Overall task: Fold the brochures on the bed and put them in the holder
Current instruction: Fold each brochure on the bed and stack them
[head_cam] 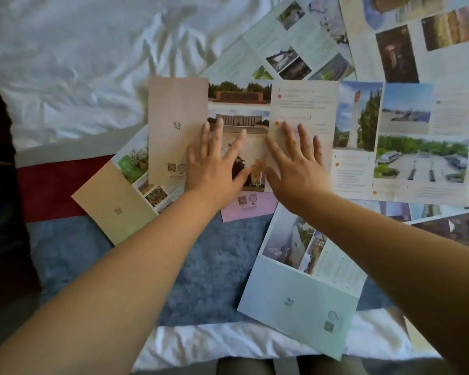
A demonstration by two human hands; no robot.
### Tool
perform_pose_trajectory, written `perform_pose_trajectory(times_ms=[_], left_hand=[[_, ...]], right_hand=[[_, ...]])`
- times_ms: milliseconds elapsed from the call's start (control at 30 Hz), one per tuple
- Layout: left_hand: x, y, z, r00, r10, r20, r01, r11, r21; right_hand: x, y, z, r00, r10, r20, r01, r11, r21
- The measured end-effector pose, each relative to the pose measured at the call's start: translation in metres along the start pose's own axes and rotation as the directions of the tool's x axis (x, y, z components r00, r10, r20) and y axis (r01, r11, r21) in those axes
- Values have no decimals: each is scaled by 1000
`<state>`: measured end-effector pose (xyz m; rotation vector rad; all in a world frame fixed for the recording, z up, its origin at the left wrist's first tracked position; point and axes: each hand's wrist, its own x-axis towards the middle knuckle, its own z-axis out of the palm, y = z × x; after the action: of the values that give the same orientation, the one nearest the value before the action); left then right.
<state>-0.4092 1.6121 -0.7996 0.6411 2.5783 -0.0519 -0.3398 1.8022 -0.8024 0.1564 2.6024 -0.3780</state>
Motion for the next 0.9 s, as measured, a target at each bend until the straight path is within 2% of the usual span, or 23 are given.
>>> perform_pose_trajectory(times_ms=[67, 300, 600, 733, 900], left_hand=[[8, -5, 13, 999, -11, -36, 10, 1000, -27], [-18, 0, 71, 973, -52, -223, 29, 994, -103], [-94, 20, 121, 963, -101, -249, 72, 990, -122], [-116, 22, 129, 965, -84, -247, 58, 992, -114], [-123, 16, 127, 955, -108, -275, 75, 989, -125]], right_hand=[[1, 4, 16, 998, -8, 62, 8, 1000, 14], [-26, 18, 48, 994, -104, 31, 106, 992, -75], [-95, 12, 87, 987, -128, 102, 139, 984, -112], [-115, 6, 99, 990, -137, 35, 140, 983, -116], [-94, -6, 93, 992, -75, -101, 71, 996, -46]])
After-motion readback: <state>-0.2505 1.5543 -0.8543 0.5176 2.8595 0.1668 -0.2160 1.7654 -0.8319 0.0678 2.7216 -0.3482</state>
